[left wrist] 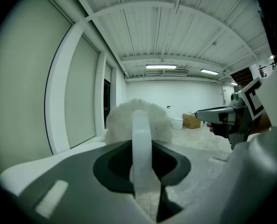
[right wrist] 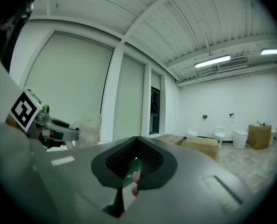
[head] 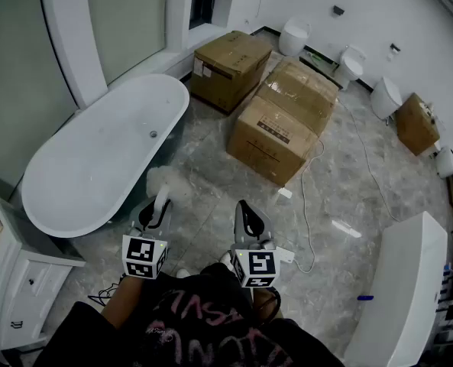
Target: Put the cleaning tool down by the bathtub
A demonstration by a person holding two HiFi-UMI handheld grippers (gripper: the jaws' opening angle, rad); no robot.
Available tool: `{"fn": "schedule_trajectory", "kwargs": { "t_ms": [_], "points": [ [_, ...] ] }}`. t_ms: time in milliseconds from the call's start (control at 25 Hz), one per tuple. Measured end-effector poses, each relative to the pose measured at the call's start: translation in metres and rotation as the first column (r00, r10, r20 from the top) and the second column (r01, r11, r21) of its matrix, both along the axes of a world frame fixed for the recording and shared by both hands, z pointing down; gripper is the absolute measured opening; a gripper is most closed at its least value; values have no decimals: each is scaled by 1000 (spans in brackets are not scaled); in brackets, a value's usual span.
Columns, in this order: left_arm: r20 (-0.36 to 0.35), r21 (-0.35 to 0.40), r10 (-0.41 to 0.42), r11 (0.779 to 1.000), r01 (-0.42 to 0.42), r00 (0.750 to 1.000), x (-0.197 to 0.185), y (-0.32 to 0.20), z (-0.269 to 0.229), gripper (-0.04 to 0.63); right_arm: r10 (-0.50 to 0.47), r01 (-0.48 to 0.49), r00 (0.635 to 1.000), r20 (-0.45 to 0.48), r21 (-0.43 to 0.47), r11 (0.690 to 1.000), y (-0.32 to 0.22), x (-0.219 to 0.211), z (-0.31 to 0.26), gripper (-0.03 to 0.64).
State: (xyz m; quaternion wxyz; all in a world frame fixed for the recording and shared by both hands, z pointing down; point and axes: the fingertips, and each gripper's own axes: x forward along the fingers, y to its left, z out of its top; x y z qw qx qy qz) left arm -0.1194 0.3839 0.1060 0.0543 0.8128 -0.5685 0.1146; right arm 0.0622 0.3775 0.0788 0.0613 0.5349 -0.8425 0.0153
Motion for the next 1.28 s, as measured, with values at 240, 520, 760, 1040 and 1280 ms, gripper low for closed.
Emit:
{"fn": "schedule_trajectory", "kwargs": {
  "t_ms": [240,520,760,1040,1280],
  "points": [
    [-10,-12,2,1000,-2,1000,3,-1,3,89,16,-16,1000,2,-1,1000,-1,7,3,12],
    [-3,-26,11,1000,-11,1000,0,-1,6,89,24,-24,1000,9,-13,1000,-1,7,7,12],
    [-11,-28,5,1000,-5,1000,-7,5,7,89,17,-17,1000,-5,-4,1000,1,4,7,14],
    [-38,-67,-53,997,51,998,-35,20,24,89,11,-12,1000,-27,-54,998,11,-2,28,14],
    [-39,-62,-67,996,64,997,-46,21,26,89,-9,7,999,-45,-55,998,10,-15,35,14]
  ]
}}
